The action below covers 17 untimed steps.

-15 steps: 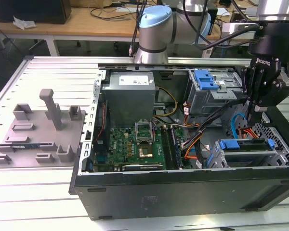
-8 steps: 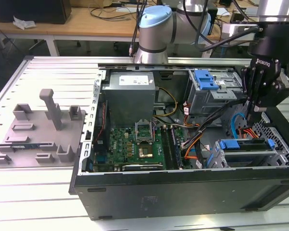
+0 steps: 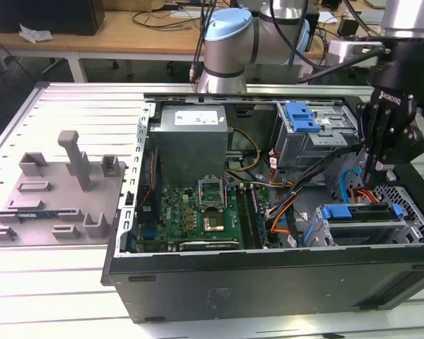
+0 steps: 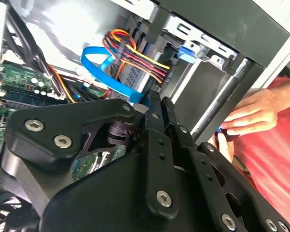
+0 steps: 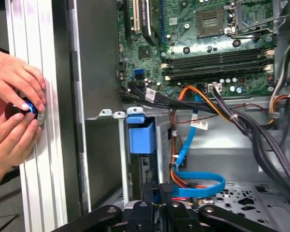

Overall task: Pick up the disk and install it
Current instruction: 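Insert the second disk wire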

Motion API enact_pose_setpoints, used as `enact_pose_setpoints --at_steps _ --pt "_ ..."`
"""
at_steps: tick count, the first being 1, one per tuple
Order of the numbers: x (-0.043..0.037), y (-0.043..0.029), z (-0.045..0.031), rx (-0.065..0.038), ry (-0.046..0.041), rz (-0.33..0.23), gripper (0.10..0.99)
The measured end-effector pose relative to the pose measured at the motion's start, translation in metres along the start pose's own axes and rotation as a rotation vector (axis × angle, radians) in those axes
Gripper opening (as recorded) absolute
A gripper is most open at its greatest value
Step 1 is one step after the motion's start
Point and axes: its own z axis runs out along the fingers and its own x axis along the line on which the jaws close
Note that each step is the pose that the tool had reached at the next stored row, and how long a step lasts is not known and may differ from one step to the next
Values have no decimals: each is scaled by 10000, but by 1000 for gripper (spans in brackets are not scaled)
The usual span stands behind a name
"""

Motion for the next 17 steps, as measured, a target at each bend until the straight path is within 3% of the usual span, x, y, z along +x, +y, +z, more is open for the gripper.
enact_pose_setpoints --at_steps 3,8,11,13,16,17 --pt "77 3 27 -1 -33 1 161" --pt "171 11 76 -2 -220 8 161" --pt "207 18 106 -1 -388 14 161" --pt "228 23 118 6 -589 25 161" --pt "254 30 126 44 -1129 58 161" --pt "266 30 131 70 -1371 75 161"
